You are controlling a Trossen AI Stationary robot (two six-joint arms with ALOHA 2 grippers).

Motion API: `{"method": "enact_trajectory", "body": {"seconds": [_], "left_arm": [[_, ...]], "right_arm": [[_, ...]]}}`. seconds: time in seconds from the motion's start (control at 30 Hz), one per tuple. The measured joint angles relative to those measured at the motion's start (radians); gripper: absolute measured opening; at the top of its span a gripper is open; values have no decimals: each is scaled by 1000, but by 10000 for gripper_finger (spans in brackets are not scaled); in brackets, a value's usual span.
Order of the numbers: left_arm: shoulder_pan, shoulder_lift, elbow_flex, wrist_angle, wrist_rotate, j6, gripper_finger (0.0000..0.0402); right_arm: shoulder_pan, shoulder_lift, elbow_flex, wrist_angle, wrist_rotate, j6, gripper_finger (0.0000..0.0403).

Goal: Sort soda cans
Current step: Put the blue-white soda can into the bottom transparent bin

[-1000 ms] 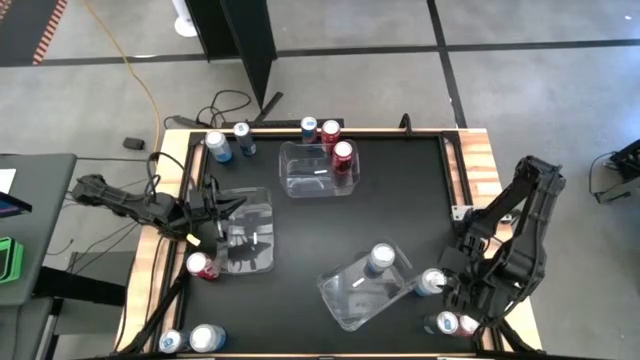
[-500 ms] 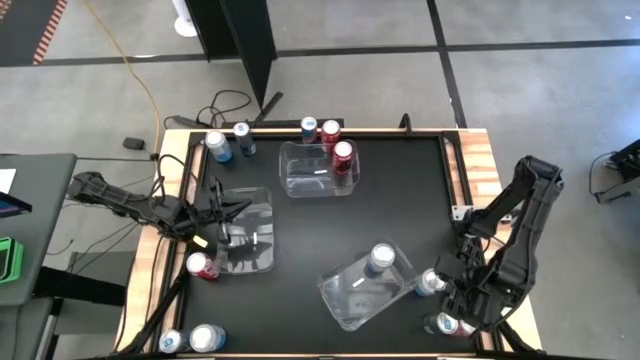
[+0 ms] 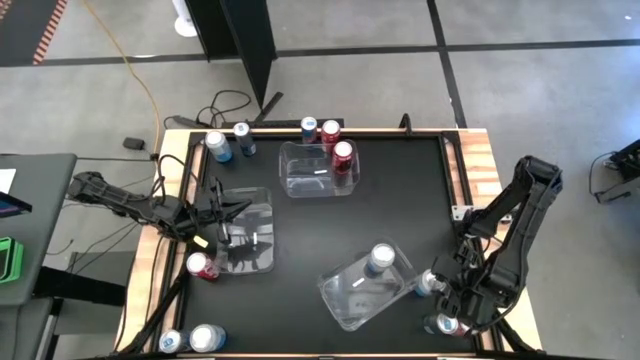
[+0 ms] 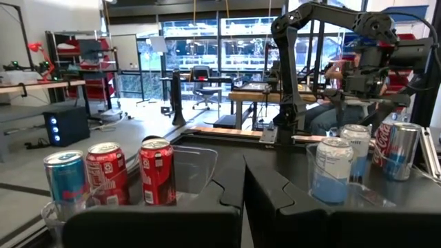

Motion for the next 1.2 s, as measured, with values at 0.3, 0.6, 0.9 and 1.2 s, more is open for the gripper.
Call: {"method": "enact_trajectory", "body": {"seconds": [0.3, 0.6, 0.9, 1.2], "left_arm": [[0, 0, 0, 0, 0, 0, 0], [0, 0, 0, -2, 0, -3, 0], [0, 0, 0, -19, -1, -8, 0], [0, 0, 0, -44, -1, -11, 0]], "right_arm": [[-37, 0, -64, 82, 1, -35, 383], [-88, 0, -125, 155, -4, -83, 381], [-148, 0, -158, 229, -40, -181, 333], [-169, -2, -145, 226, -91, -224, 297]]}}
